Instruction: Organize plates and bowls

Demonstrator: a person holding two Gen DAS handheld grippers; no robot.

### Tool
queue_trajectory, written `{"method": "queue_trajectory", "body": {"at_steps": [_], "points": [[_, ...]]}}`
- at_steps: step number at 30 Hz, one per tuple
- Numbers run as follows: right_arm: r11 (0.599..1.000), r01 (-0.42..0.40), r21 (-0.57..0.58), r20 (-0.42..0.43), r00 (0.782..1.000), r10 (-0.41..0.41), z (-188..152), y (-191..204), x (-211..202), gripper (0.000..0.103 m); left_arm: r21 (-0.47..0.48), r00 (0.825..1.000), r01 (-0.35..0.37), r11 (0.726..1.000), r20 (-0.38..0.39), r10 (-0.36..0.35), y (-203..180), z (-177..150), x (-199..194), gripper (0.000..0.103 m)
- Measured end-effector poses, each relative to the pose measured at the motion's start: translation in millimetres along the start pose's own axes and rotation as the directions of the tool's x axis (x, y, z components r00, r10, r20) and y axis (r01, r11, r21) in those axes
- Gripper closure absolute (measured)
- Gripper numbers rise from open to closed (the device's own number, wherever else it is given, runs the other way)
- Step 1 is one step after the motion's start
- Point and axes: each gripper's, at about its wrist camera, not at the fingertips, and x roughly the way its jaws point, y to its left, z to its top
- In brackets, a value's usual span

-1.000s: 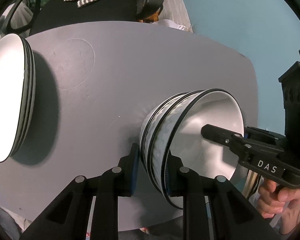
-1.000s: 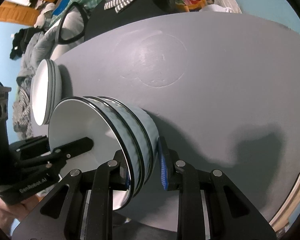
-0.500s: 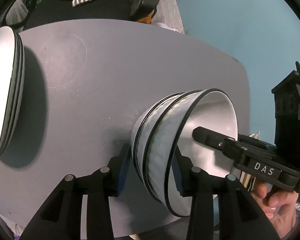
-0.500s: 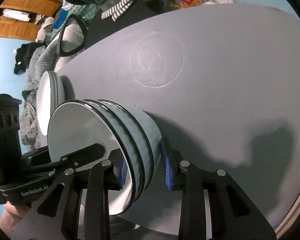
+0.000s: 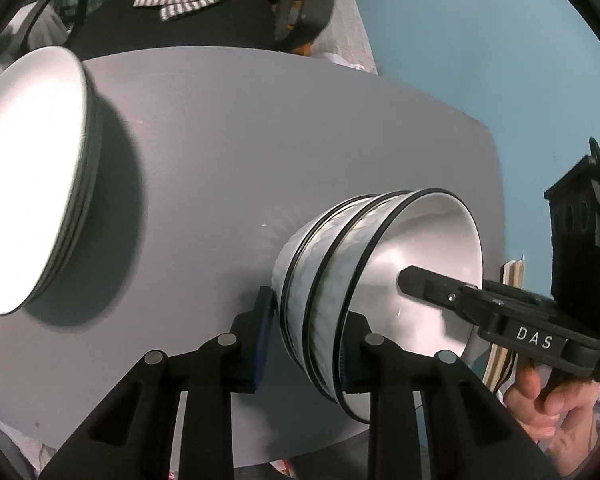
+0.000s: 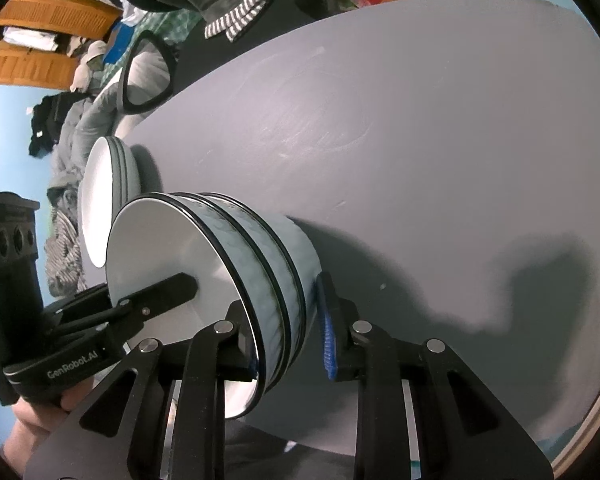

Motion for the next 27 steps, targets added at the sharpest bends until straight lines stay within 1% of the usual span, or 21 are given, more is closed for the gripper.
{"method": "queue_trajectory", "body": {"at_steps": [7,17,27], "points": [[1.000,-0.008,-0.009,0.000,1.000,0.008,2.4,20.8,0.2,0.080,-0.010,1.000,-0.006,1.000,0.028,0.007,19.7,-4.9,-28.0,0.078],[0.997,-0.003,-0.075,0.027,1.000,0.005,14.2,70.4,1.5,0.080,-0.027,0.996,-0.020,0.999,0.091,0.023,48.6,-3.9,-67.0,0.078],[0.987,-0.008,-0.160,0.038,0.999,0.014,27.0,125.4,10.9,0.080,-0.086,0.984,-0.025,0.996,0.175,0.040,92.6,-3.8,-117.3,0.078]]}}
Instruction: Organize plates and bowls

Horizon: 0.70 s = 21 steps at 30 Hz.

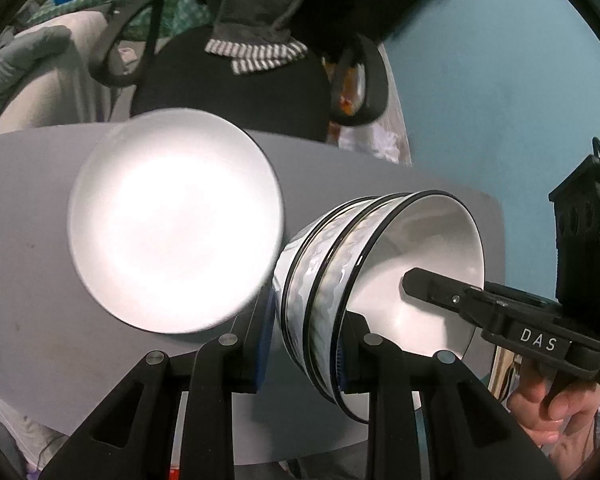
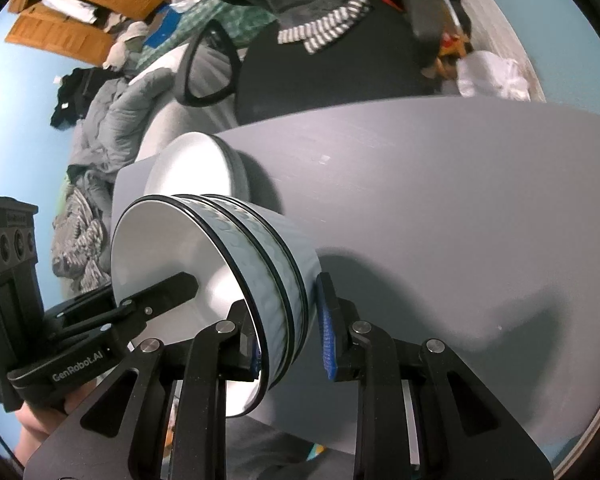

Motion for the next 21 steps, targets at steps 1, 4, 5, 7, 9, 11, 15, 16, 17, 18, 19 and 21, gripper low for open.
{"method": "queue_trajectory", "body": {"at_steps": [1,4,5,7,9,11,15,16,17,18,19,21], "points": [[1.000,-0.002,-0.006,0.001,1.000,0.002,1.5,4.0,0.8,0.080,-0.005,1.000,-0.002,1.000,0.006,0.002,2.0,2.6,-2.3,0.078],[1.000,-0.003,-0.025,-0.002,1.000,0.003,10.5,20.2,6.6,0.080,-0.018,1.000,-0.008,1.000,0.027,0.009,13.7,7.6,-13.6,0.078],[0.999,-0.001,-0.033,-0.004,1.000,0.001,13.4,25.1,9.6,0.081,-0.024,0.999,-0.012,1.000,0.034,0.012,19.9,10.0,-17.4,0.078],[0.999,0.000,-0.047,-0.008,1.000,0.000,18.8,35.6,15.8,0.081,-0.037,0.999,-0.012,0.999,0.042,0.014,29.4,13.2,-22.9,0.078],[0.998,0.000,-0.060,-0.010,1.000,-0.001,22.9,45.3,21.3,0.081,-0.049,0.999,-0.015,0.999,0.050,0.018,40.6,17.0,-28.1,0.079],[0.997,-0.001,-0.071,-0.014,1.000,0.000,27.0,54.7,26.8,0.081,-0.063,0.998,-0.021,0.998,0.054,0.024,49.9,21.7,-29.6,0.079],[0.996,0.000,-0.085,-0.029,1.000,-0.003,36.7,72.9,44.7,0.081,-0.088,0.998,-0.029,0.996,0.047,0.033,72.7,28.4,-26.0,0.079],[0.996,0.002,-0.088,-0.034,0.999,-0.005,39.1,76.2,48.7,0.081,-0.097,0.999,-0.028,0.995,0.042,0.033,78.7,29.5,-24.1,0.079],[0.996,0.006,-0.087,-0.040,0.999,-0.009,41.6,80.2,55.6,0.081,-0.109,0.999,-0.027,0.994,0.035,0.031,84.7,30.2,-22.2,0.079],[0.996,0.009,-0.088,-0.044,0.999,-0.013,42.6,83.7,59.3,0.081,-0.119,0.999,-0.023,0.993,0.028,0.027,90.7,31.2,-19.5,0.079],[0.996,0.015,-0.088,-0.050,0.999,-0.019,44.2,86.8,65.0,0.081,-0.127,0.999,-0.021,0.992,0.021,0.024,95.2,32.6,-16.6,0.079],[0.995,0.031,-0.092,-0.061,0.997,-0.037,47.6,92.8,74.0,0.081,-0.127,1.000,-0.029,0.991,0.006,0.030,103.1,33.9,-11.8,0.079]]}}
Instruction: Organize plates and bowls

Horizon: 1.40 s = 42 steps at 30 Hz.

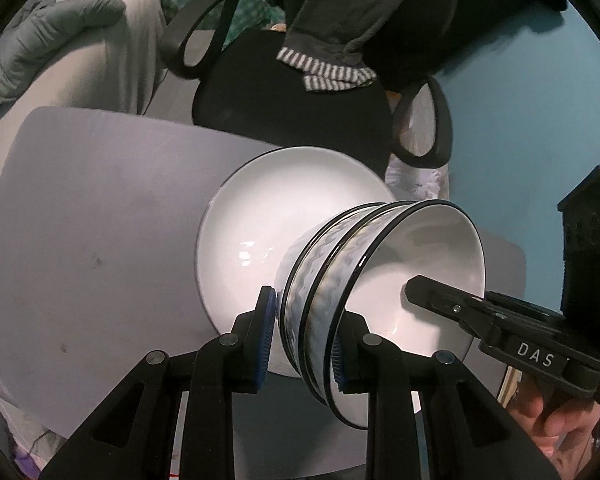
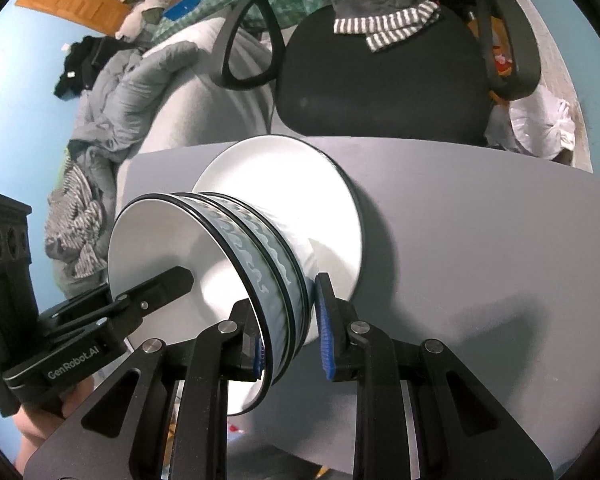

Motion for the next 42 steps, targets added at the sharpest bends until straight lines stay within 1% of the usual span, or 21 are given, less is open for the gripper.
{"method": "queue_trajectory", "body": {"at_steps": [3,8,13,18,21,22,23,25,26,27,28,29,31,34,36,39,41,42], "points": [[1.000,0.017,-0.004,-0.017,1.000,-0.017,3.8,7.1,11.2,0.081,0.010,1.000,-0.009,1.000,-0.010,0.010,4.6,2.7,3.7,0.079],[0.999,0.031,0.020,-0.029,0.999,-0.030,8.0,8.8,22.8,0.081,0.000,1.000,0.006,1.000,-0.021,-0.006,11.1,11.6,10.9,0.079],[0.998,0.050,0.031,-0.017,0.999,-0.049,15.2,13.3,25.0,0.081,0.010,1.000,0.008,1.000,-0.023,-0.008,12.1,17.1,13.4,0.079],[0.997,0.065,0.028,-0.016,0.998,-0.065,17.9,15.8,25.6,0.081,0.032,1.000,-0.006,0.999,-0.022,0.007,10.9,15.7,13.1,0.079],[0.997,0.072,0.031,-0.019,0.997,-0.071,18.8,17.1,26.6,0.078,0.032,1.000,-0.004,0.999,-0.025,0.004,9.8,16.0,14.4,0.079],[0.997,0.070,0.030,-0.021,0.997,-0.070,19.0,17.6,27.0,0.076,0.032,1.000,-0.004,0.999,-0.024,0.005,9.6,16.2,14.8,0.076],[0.998,0.065,0.023,-0.025,0.998,-0.064,19.2,18.2,27.7,0.072,0.033,1.000,-0.019,0.999,-0.020,0.019,9.6,15.9,14.6,0.075],[0.998,0.062,0.017,-0.036,0.997,-0.062,19.8,17.7,28.8,0.071,0.036,0.998,-0.058,0.998,-0.002,0.058,10.5,13.7,10.4,0.062],[0.997,0.070,0.016,-0.036,0.997,-0.069,20.0,17.8,28.1,0.064,0.034,0.997,-0.072,0.997,0.008,0.072,11.2,12.8,8.0,0.059],[0.997,0.081,0.017,-0.030,0.996,-0.080,20.3,17.6,26.3,0.052,0.028,0.996,-0.086,0.996,0.022,0.085,11.9,10.8,3.6,0.054],[0.995,0.102,0.019,-0.015,0.995,-0.102,20.7,18.2,22.7,0.046,0.021,0.995,-0.093,0.995,0.032,0.092,13.2,9.1,0.1,0.048],[0.992,0.127,0.021,0.004,0.992,-0.127,21.4,18.6,18.0,0.039,0.012,0.994,-0.100,0.995,0.046,0.099,14.6,7.1,-5.1,0.046],[0.987,0.160,0.023,0.040,0.986,-0.160,21.5,19.8,7.7,0.037,-0.004,0.992,-0.107,0.994,0.067,0.107,16.4,4.0,-14.7,0.039],[0.983,0.183,0.018,0.081,0.980,-0.184,20.9,25.0,-8.8,0.036,-0.027,0.987,-0.115,0.993,0.112,0.117,16.1,-0.2,-33.1,0.028],[0.979,0.205,-0.002,0.111,0.973,-0.203,18.8,30.2,-20.4,0.036,-0.031,0.980,-0.139,0.990,0.142,0.141,12.3,-2.6,-46.1,0.028],[0.967,0.250,-0.051,0.164,0.957,-0.239,15.1,42.5,-39.8,0.036,-0.024,0.971,-0.168,0.986,0.167,0.169,5.5,-4.4,-64.0,0.028],[0.956,0.283,-0.081,0.216,0.941,-0.260,11.8,53.4,-55.2,0.036,-0.025,0.967,-0.169,0.985,0.190,0.171,-1.3,-5.9,-77.3,0.025],[0.952,0.290,-0.093,0.229,0.937,-0.263,12.2,56.9,-60.1,0.036,-0.026,0.964,-0.169,0.985,0.202,0.171,-4.5,-5.9,-83.3,0.020]]}}
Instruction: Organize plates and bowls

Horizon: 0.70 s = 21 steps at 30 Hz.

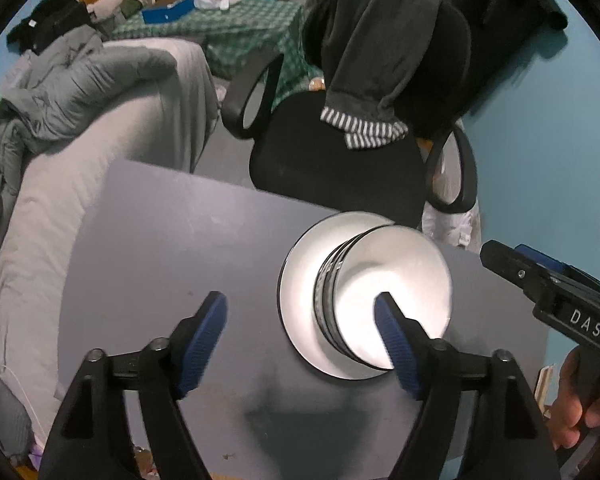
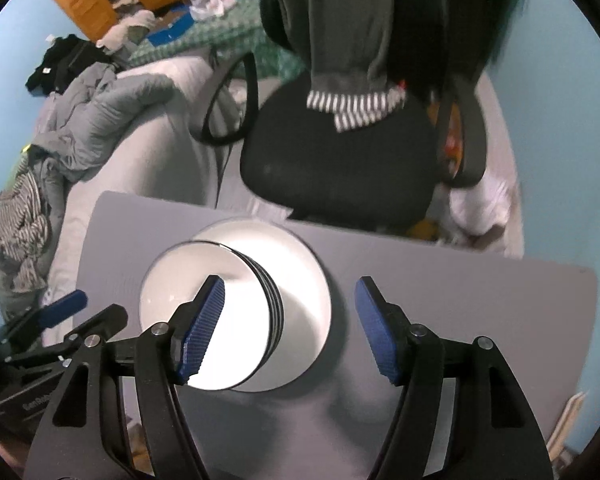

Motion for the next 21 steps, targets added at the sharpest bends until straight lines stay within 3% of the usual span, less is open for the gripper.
{"method": "queue_trajectory", "body": {"at_steps": [13,21], "points": [[0.997,0.010,-0.081,0.158,0.987,0.003,6.1,16.8,-82.1,0.036,0.015,0.986,0.054,0.998,0.156,-0.056,-22.4,-1.2,-81.0,0.017],[0.995,0.031,-0.095,0.211,0.977,-0.010,0.1,16.0,-115.9,0.035,0.058,0.972,0.077,0.995,0.218,-0.088,-39.3,-2.6,-121.3,0.015]]}}
